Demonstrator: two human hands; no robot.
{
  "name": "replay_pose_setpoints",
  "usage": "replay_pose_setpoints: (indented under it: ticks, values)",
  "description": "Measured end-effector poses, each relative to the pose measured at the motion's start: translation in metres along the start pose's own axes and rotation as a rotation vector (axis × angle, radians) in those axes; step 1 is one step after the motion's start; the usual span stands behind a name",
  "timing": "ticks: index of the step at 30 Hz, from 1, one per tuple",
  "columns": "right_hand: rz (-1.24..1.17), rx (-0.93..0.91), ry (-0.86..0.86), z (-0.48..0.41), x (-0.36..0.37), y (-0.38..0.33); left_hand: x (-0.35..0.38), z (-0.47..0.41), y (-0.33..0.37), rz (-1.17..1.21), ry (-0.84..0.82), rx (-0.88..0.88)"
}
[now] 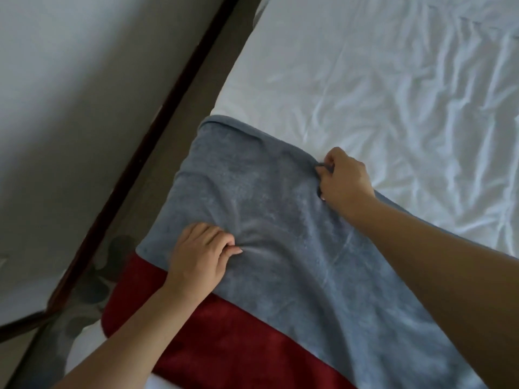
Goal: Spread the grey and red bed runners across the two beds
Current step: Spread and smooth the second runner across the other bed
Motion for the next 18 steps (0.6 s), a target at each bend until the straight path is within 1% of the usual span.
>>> replay_pose_setpoints:
  ticks: [2, 4, 6, 9, 10, 12, 14, 18]
  values:
    - [-0.022, 0.032, 0.121, -0.005, -0.012, 0.004, -0.003, 0.012, -0.008, 0.050, -0.021, -0.004]
    - [-0.020, 0.032, 0.173, -0.001, -0.010, 0.004, -0.007, 0.026, -0.016, 0.076, -0.028, -0.018]
    - [-0.009, -0.028, 0.137, 0.011, 0.007, -0.003, -0.007, 0.034, -0.019, 0.058, -0.035, -0.032]
    - [0.181, -0.237, 0.057, 0.037, 0.034, -0.016, -0.002, 0.033, -0.011, -0.024, -0.042, -0.053]
    - [0.247, -0.255, 0.024, 0.045, 0.040, -0.013, 0.001, 0.029, -0.006, -0.037, -0.046, -0.060]
    - [0.341, -0.235, -0.004, 0.059, 0.043, 0.001, 0.007, 0.016, 0.009, -0.049, -0.070, -0.053]
    - [0.408, -0.234, -0.020, 0.073, 0.040, 0.020, 0.017, -0.002, 0.035, -0.067, -0.128, -0.010]
    - [0.430, -0.177, -0.004, 0.102, 0.020, 0.071, 0.043, -0.042, 0.120, -0.074, -0.207, 0.119]
Point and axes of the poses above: each hand's wrist, its own z-axis away from the middle knuckle, its own x-axis out of the palm, y = z × x, the point moved 10 cm from there along -z, towards the middle knuckle, and after that the axes turned 9 degrees about -x, right-handed, at the moved point
